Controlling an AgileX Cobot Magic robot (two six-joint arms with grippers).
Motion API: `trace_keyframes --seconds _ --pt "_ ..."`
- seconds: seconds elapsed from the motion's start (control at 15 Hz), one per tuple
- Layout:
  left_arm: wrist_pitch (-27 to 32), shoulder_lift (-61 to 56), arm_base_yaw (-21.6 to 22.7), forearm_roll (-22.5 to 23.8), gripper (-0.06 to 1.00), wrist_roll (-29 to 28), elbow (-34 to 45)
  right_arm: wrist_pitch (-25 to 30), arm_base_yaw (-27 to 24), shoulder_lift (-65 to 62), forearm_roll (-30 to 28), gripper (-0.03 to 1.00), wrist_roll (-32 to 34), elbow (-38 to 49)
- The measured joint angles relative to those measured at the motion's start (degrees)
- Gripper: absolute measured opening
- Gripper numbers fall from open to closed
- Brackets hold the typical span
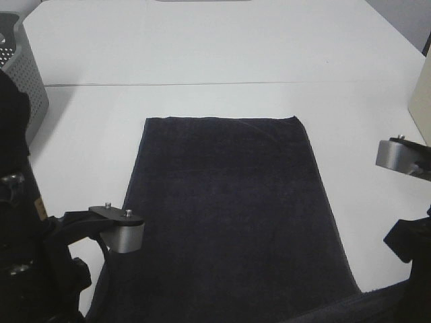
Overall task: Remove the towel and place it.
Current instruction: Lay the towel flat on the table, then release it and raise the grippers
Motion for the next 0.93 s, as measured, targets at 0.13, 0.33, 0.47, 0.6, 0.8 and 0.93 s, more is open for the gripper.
trace_keyframes --seconds 0.13,0.33,0.47,0.6,0.8,0.93 --pt "0.1 3.3 0.0 0.1 0.00 0.0 -1.2 -0.1 0.0 4.4 -0.3 0.02 -0.9 0.0" --pt "1.1 7.8 0.0 1.8 0.00 0.0 -4.8 -0.2 0.0 10.2 -1.8 0.02 -3.0 0.0" --pt "1.7 11.2 0.0 2.2 0.00 0.0 -7.2 -0.3 0.0 13.8 -2.4 0.02 -4.1 0.0" --pt "1.9 13.8 0.0 2.6 0.00 0.0 -9.3 -0.3 0.0 17.3 -2.7 0.02 -5.0 0.0" --pt "2.1 17.6 0.0 2.8 0.00 0.0 -12.4 -0.4 0.0 22.3 -1.5 0.02 -7.0 -0.1" --pt "2.2 19.0 -0.4 2.9 0.00 0.0 -12.5 -0.5 0.0 23.4 0.9 0.02 -9.2 -0.1"
